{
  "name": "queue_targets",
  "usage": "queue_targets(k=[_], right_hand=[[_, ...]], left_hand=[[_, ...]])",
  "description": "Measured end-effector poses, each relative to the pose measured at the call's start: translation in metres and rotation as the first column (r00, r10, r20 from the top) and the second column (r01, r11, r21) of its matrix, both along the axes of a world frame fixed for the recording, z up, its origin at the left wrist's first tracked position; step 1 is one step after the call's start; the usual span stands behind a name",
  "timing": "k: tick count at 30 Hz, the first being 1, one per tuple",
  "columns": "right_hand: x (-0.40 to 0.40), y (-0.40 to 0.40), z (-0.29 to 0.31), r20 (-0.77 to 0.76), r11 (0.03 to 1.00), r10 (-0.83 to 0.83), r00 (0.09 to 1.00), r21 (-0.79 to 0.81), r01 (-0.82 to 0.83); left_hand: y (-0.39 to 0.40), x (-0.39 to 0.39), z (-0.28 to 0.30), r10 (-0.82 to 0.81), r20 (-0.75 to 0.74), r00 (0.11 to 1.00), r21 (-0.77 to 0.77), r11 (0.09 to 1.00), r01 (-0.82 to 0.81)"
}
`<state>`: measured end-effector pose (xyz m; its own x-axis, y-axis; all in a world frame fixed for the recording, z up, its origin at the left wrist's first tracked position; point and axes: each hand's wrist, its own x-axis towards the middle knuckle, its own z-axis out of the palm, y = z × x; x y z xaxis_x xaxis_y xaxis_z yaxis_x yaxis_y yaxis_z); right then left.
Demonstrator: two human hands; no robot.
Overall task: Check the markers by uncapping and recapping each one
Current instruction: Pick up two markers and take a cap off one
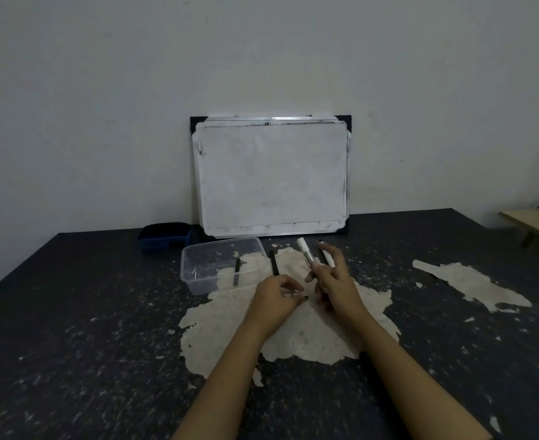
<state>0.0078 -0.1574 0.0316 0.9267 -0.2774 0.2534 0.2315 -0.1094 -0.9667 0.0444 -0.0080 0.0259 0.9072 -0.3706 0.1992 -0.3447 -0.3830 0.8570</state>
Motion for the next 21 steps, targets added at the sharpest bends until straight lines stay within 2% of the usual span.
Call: queue_targets(k=[3, 5, 6, 8, 9, 10, 11, 12, 13, 14, 16, 17, 19, 21], right_hand=[[-0.001, 0.0, 0.009, 0.026, 0.981, 0.081, 0.996, 0.174, -0.085], [-0.002, -0.001, 0.016, -0.018, 0.925, 0.137, 0.99, 0.359, -0.122], [-0.003, -0.002, 0.017, -0.032, 0.864, 0.186, 0.982, 0.482, -0.148], [-0.006, -0.005, 0.02, 0.008, 0.664, 0.315, 0.949, 0.713, -0.226], [-0.008, -0.006, 0.022, 0.047, 0.577, 0.359, 0.932, 0.774, -0.261], [-0.009, -0.008, 0.023, 0.077, 0.522, 0.382, 0.921, 0.805, -0.284], [-0.01, -0.007, 0.026, 0.092, 0.502, 0.396, 0.914, 0.812, -0.299], [-0.01, -0.006, 0.028, 0.087, 0.525, 0.405, 0.91, 0.793, -0.31], [-0.01, -0.005, 0.031, 0.065, 0.595, 0.405, 0.912, 0.738, -0.317], [-0.01, -0.003, 0.033, 0.029, 0.703, 0.386, 0.922, 0.638, -0.315], [-0.008, 0.001, 0.034, -0.019, 0.894, 0.295, 0.955, 0.359, -0.269], [-0.006, 0.004, 0.034, -0.009, 0.946, 0.239, 0.971, 0.226, -0.231], [-0.002, 0.009, 0.035, 0.053, 0.99, 0.143, 0.988, 0.012, -0.144], [0.002, 0.012, 0.036, 0.111, 0.988, 0.083, 0.99, -0.139, -0.067]], left_hand=[[-0.001, 0.0, 0.001, 0.018, -0.021, 1.0, -0.033, 0.999, -0.019], [-0.001, 0.001, 0.001, 0.05, -0.021, 0.999, -0.062, 0.997, -0.052], [-0.002, 0.003, 0.001, 0.058, -0.017, 0.998, -0.08, 0.995, -0.06], [-0.005, 0.006, 0.001, 0.061, -0.038, 0.997, -0.133, 0.989, -0.066], [-0.007, 0.007, 0.003, 0.059, -0.117, 0.991, -0.213, 0.974, -0.083], [-0.008, 0.008, 0.006, 0.029, -0.269, 0.963, -0.355, 0.926, -0.127], [-0.009, 0.008, 0.012, -0.064, -0.436, 0.898, -0.526, 0.828, -0.196], [-0.009, 0.007, 0.018, -0.204, -0.549, 0.811, -0.664, 0.696, -0.274], [-0.008, 0.006, 0.023, -0.334, -0.599, 0.728, -0.741, 0.577, -0.345], [-0.006, 0.006, 0.027, -0.424, -0.621, 0.66, -0.765, 0.511, -0.392], [0.0, 0.005, 0.031, -0.558, -0.625, 0.547, -0.781, 0.458, -0.425], [0.001, 0.005, 0.031, -0.609, -0.618, 0.496, -0.785, 0.448, -0.427], [0.002, 0.004, 0.031, -0.665, -0.605, 0.438, -0.791, 0.439, -0.425], [0.001, 0.003, 0.031, -0.68, -0.603, 0.418, -0.79, 0.432, -0.436]])
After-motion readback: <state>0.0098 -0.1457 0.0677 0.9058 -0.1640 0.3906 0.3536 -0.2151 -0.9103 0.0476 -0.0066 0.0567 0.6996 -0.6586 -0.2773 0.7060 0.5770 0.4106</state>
